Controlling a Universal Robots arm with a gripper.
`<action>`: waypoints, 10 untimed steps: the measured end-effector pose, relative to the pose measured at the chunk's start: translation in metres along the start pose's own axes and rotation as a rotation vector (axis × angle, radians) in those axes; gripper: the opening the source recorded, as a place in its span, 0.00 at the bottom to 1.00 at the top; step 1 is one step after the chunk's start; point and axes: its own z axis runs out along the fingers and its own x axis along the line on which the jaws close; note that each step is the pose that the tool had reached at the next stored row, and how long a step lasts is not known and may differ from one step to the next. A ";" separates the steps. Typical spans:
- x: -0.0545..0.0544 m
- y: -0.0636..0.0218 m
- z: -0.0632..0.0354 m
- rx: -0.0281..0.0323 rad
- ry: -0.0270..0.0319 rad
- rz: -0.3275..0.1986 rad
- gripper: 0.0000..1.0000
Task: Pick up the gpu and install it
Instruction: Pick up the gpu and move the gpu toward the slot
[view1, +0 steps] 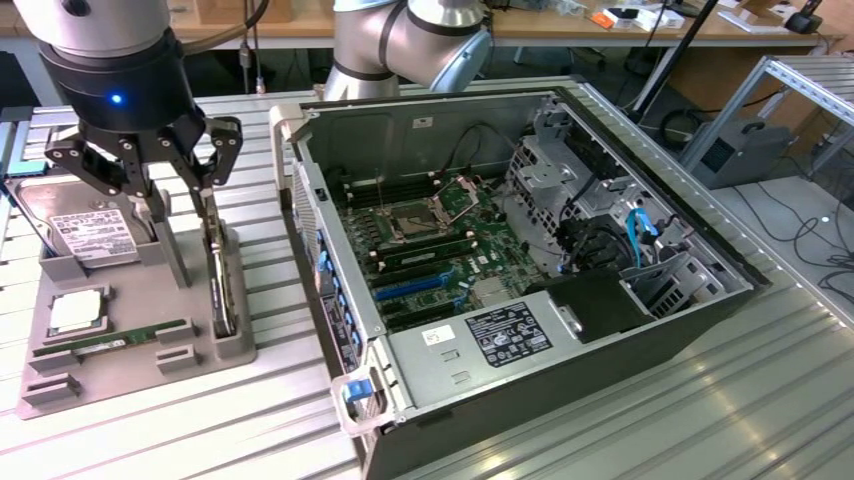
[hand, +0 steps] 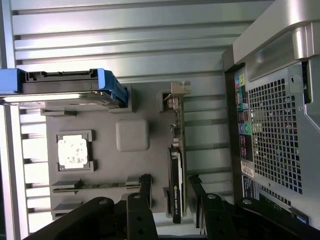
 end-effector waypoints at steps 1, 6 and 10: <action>0.000 0.0000 0.0003 0.0000 0.0000 0.000 0.42; 0.000 -0.0001 0.0015 -0.0001 -0.0001 0.000 0.42; 0.000 -0.0002 0.0034 0.0000 0.0000 0.000 0.42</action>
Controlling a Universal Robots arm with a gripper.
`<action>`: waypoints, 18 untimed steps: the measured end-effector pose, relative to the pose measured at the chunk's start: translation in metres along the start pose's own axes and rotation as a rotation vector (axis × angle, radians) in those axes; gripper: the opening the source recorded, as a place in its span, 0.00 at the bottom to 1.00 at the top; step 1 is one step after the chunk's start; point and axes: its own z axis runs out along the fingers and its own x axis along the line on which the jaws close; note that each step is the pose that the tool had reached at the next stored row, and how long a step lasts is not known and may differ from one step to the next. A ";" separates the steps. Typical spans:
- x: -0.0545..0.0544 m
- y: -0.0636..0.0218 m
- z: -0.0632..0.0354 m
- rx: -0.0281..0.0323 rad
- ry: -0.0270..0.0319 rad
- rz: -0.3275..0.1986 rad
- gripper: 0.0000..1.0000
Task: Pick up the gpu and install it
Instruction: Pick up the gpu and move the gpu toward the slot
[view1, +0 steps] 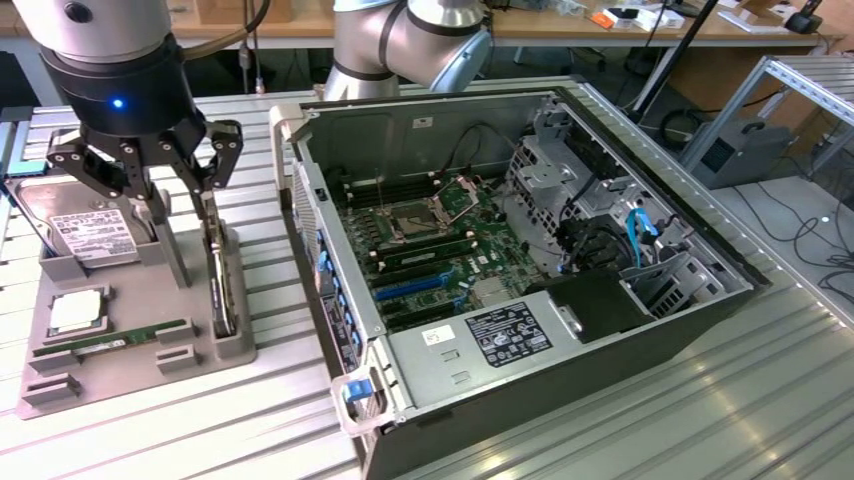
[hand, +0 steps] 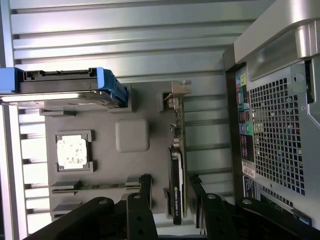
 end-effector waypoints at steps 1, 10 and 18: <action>0.000 0.0000 0.0004 0.0000 0.0000 0.000 0.42; -0.001 -0.0003 0.0056 0.0006 -0.0002 0.000 0.42; -0.004 -0.0001 0.0078 0.0071 -0.0006 0.000 0.42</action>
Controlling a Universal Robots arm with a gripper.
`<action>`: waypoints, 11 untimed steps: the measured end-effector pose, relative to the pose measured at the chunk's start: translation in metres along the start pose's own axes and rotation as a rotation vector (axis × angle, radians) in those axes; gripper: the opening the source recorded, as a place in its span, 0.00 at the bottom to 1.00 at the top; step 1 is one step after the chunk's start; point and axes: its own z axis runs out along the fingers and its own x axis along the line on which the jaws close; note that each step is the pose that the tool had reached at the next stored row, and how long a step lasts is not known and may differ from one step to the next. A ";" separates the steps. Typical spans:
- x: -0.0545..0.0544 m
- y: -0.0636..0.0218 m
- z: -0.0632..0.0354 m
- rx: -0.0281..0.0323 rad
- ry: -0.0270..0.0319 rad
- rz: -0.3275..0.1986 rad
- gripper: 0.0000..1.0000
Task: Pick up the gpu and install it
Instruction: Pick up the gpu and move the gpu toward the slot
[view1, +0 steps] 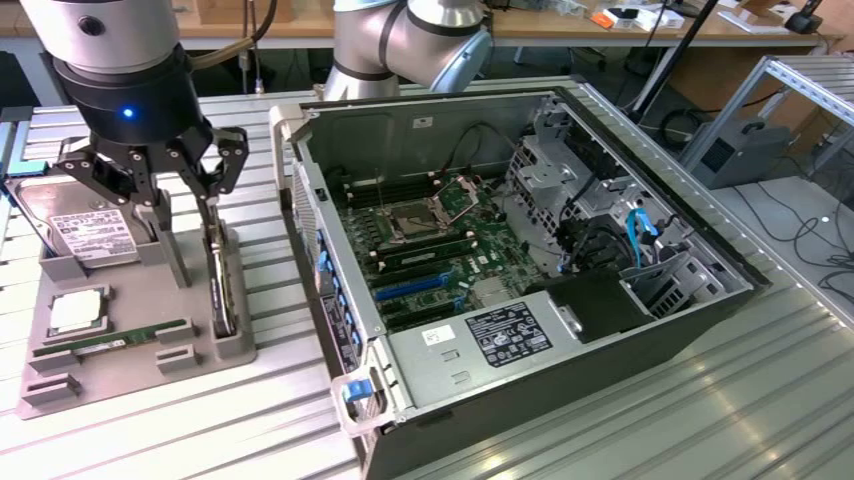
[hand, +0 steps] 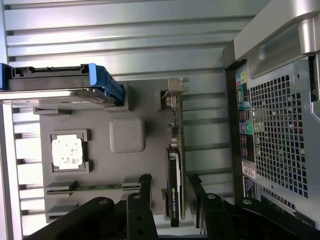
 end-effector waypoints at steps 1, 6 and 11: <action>0.000 0.0000 0.0004 0.0014 -0.0001 0.000 0.42; -0.001 0.0000 0.0020 0.0069 -0.0005 0.000 0.42; -0.002 0.0000 0.0044 0.0114 -0.0008 0.000 0.42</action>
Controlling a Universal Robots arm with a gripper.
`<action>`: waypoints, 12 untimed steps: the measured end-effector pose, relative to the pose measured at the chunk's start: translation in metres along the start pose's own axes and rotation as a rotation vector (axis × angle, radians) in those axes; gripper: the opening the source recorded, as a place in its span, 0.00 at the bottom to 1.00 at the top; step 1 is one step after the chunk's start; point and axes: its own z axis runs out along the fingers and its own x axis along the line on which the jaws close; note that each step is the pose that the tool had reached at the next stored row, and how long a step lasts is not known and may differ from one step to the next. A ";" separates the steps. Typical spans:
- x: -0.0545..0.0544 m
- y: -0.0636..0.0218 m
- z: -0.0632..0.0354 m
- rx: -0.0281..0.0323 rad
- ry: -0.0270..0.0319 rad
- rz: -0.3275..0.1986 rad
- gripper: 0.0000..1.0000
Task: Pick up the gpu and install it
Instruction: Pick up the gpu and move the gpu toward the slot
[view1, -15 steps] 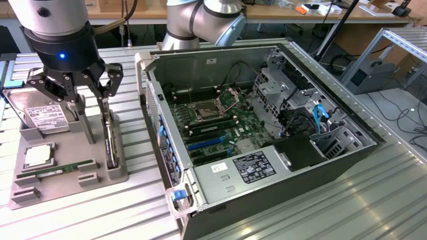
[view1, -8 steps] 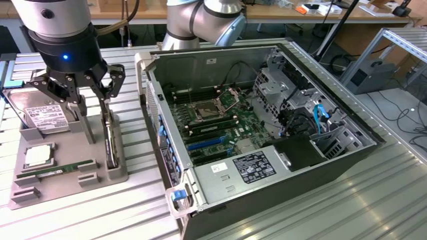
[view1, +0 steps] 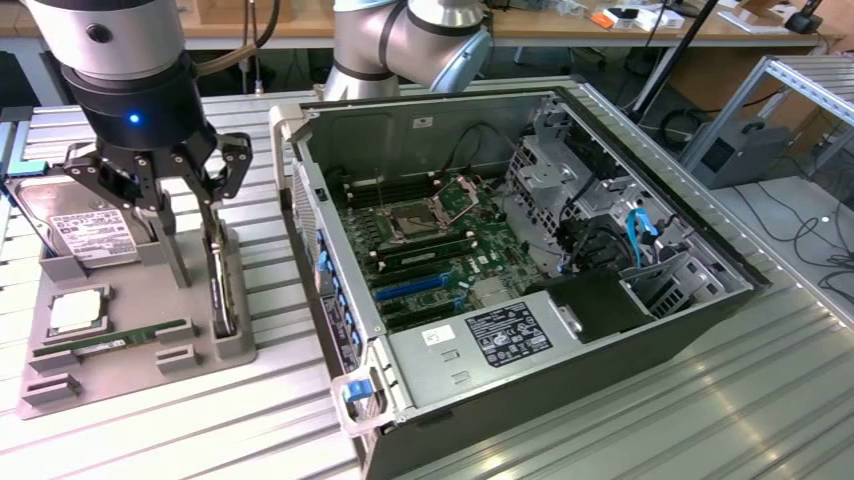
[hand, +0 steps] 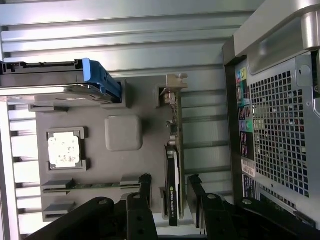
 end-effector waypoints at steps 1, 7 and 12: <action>0.000 0.0000 0.0008 0.0010 -0.0001 0.000 0.42; 0.000 -0.0005 0.0034 0.0030 -0.0003 0.000 0.42; 0.000 -0.0043 0.0050 0.0033 -0.0003 0.000 0.42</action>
